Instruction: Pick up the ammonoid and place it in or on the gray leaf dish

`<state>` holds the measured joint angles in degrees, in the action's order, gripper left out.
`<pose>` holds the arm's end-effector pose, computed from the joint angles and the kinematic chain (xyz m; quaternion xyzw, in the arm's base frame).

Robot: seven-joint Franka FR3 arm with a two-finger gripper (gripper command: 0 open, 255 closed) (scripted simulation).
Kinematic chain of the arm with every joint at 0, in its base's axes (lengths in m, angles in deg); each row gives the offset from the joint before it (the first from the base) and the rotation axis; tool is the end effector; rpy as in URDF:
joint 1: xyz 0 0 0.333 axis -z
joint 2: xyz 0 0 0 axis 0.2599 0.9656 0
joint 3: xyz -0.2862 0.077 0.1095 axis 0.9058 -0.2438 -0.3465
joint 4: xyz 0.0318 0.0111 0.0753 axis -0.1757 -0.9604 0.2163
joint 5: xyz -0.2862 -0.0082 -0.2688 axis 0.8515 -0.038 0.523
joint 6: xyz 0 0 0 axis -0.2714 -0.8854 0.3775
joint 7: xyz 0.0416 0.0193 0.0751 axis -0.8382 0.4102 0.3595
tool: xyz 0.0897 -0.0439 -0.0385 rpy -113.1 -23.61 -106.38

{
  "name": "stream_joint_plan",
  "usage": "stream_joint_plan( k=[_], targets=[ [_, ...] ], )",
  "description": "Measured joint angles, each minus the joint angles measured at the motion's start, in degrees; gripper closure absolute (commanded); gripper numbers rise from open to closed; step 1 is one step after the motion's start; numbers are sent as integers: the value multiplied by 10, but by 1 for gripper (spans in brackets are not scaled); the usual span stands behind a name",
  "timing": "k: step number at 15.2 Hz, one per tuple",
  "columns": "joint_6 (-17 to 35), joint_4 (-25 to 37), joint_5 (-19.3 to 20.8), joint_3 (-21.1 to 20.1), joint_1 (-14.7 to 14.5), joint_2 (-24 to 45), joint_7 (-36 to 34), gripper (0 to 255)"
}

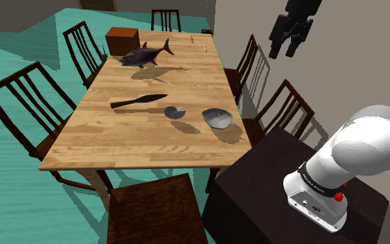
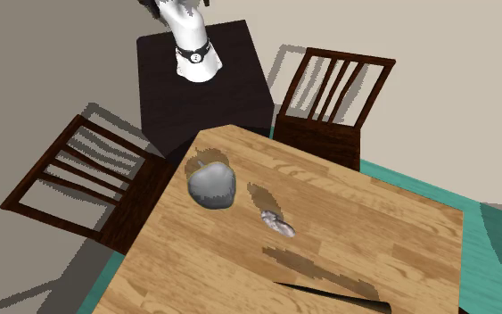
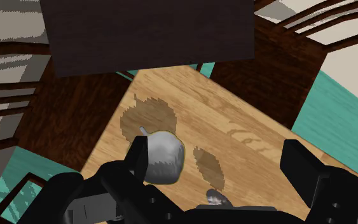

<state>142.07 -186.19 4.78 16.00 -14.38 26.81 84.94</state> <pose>0.3073 -0.0088 0.5887 -0.9949 0.0500 0.0466 0.0748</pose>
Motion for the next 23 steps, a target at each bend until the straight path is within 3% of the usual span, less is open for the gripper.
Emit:
stream_joint_plan(
  k=[4,11,23],
  targets=[
    [37,-16,-3,3,-3,19,11,0],
    [181,-58,-23,8,-17,117,49,0],
    [390,-22,-88,16,-47,356,139,0]
  ],
)
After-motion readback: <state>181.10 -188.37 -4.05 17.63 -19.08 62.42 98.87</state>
